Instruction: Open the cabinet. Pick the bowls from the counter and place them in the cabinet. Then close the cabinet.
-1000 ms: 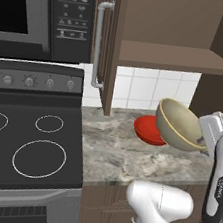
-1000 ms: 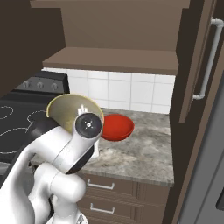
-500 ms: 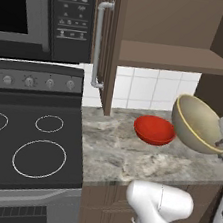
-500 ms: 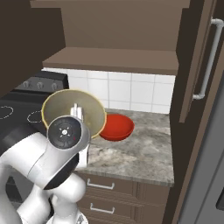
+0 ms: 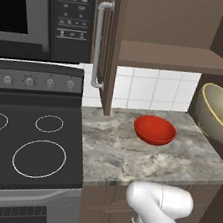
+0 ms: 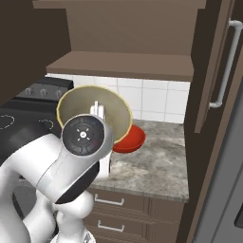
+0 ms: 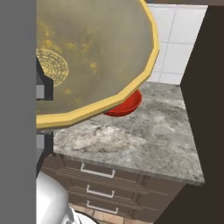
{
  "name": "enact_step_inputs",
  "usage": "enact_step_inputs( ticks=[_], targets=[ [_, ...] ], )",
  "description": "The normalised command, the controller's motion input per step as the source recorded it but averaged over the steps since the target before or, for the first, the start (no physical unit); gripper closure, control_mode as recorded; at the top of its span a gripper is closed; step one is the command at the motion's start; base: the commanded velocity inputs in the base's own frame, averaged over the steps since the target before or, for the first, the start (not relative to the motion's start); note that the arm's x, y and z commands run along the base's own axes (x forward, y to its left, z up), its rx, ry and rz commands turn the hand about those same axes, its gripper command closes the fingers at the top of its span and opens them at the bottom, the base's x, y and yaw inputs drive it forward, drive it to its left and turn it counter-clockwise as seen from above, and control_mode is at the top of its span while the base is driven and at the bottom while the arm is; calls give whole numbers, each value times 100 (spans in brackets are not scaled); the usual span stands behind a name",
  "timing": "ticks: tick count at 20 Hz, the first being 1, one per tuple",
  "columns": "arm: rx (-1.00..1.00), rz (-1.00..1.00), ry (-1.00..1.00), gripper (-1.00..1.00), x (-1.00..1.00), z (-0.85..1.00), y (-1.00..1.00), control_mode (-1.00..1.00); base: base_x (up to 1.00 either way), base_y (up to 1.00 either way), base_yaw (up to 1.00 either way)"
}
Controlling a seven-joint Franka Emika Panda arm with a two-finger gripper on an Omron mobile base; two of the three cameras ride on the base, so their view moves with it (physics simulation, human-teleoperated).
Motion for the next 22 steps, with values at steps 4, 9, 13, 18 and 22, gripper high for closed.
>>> enact_step_inputs(
  ticks=[4, 9, 13, 18, 22],
  targets=[
    [-1, -7, 0, 100, -9, 50, -20, -100, 0, 0, 0],
    [-6, -9, -3, 100, -7, 45, -16, -100, 0, 0, 0],
    [-11, -1, -23, 100, 0, 19, -19, -100, 0, 0, 0],
    [-12, 0, -25, 100, 0, 17, -18, -100, 0, 0, 0],
    [-10, 0, -18, 100, 0, 20, -11, -100, 0, 0, 0]
  ],
)
